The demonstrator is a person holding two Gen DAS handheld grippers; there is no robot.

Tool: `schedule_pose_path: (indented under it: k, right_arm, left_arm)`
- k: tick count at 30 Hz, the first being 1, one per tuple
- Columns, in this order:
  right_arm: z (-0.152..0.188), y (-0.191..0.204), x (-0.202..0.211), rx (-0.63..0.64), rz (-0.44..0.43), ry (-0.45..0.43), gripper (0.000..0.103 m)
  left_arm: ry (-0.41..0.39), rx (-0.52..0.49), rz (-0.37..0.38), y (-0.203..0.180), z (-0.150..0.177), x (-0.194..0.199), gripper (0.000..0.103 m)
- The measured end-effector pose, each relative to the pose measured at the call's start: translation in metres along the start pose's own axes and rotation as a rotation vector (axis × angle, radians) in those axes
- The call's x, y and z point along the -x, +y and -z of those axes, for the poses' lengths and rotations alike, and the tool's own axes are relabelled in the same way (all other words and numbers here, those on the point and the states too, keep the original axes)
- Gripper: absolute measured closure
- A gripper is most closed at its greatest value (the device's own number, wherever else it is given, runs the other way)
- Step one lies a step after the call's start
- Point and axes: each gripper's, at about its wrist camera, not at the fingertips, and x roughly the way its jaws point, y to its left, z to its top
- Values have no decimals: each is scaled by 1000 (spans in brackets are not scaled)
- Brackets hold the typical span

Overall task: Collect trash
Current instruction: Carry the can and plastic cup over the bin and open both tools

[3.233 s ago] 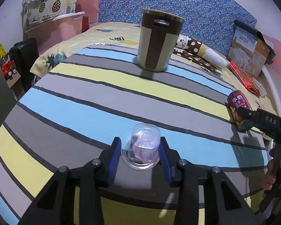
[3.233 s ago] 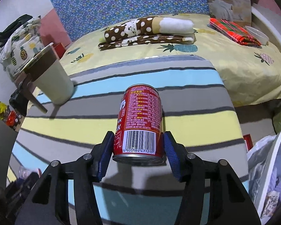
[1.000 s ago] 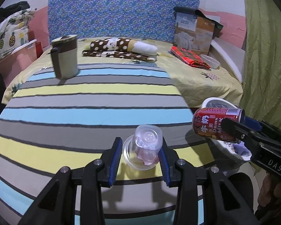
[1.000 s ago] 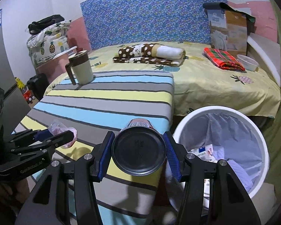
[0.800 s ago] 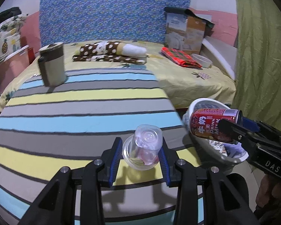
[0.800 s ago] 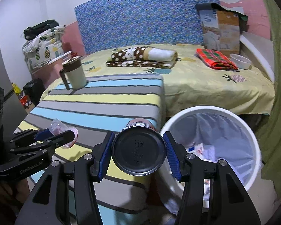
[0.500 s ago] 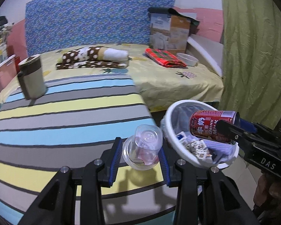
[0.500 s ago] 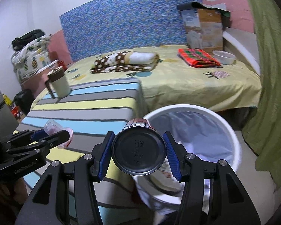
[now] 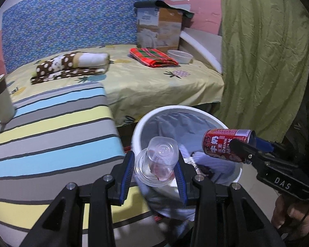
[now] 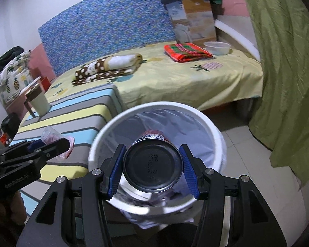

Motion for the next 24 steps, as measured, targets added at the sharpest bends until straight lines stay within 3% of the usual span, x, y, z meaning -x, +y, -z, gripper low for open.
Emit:
schedule_pose_path:
  k: [12,24]
  right_arm:
    - [10,-24,-13,-46,-8,76,48]
    - [7,-28,-4,-49,0,34,45]
  left_arm:
    - [66,-11,77,-25,1,-40,63]
    - [57,-24,118,-33,4,-38,54]
